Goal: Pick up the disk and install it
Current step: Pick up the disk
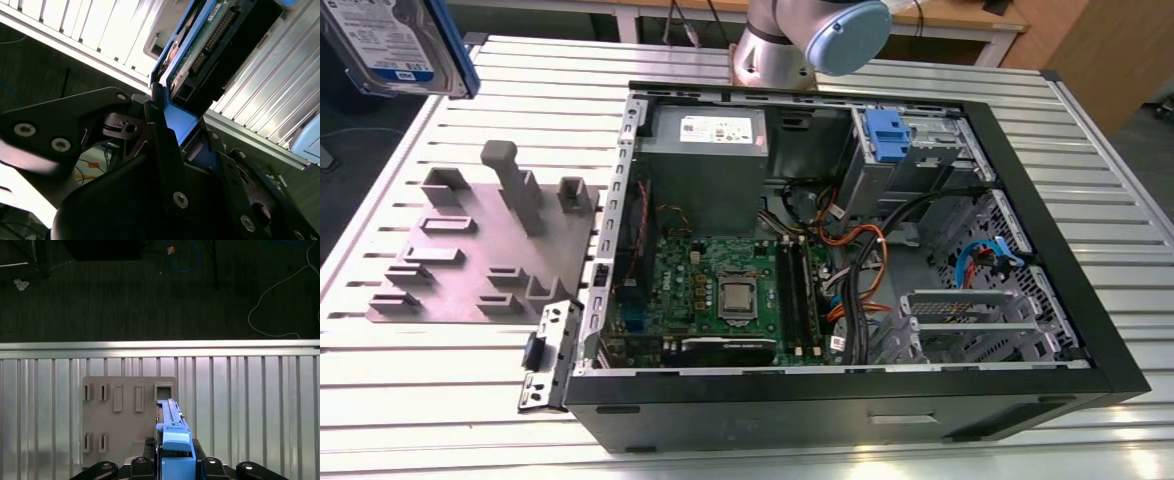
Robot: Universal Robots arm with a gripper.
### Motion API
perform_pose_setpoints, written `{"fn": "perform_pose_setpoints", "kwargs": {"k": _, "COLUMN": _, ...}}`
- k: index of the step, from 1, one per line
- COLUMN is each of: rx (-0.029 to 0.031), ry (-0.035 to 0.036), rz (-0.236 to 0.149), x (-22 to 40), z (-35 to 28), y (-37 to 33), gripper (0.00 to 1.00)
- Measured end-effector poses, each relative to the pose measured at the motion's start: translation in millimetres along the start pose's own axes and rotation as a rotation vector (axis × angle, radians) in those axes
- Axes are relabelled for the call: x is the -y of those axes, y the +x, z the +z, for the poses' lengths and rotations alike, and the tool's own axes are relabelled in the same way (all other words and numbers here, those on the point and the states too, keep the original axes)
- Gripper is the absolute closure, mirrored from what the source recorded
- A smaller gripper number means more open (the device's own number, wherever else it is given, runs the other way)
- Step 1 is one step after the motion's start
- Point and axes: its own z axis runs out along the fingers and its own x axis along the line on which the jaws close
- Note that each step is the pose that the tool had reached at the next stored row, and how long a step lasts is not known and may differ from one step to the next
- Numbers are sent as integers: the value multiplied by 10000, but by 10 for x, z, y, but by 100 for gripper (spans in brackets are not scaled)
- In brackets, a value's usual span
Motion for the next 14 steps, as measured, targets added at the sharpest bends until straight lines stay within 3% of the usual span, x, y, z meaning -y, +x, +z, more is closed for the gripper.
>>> {"fn": "perform_pose_setpoints", "kwargs": {"k": 7, "rx": 0, "ry": -1, "rz": 0, "x": 0, "z": -78, "y": -1, "gripper": 64}}
{"fn": "perform_pose_setpoints", "kwargs": {"k": 14, "rx": 0, "ry": 0, "rz": 0, "x": 0, "z": -111, "y": -1, "gripper": 64}}
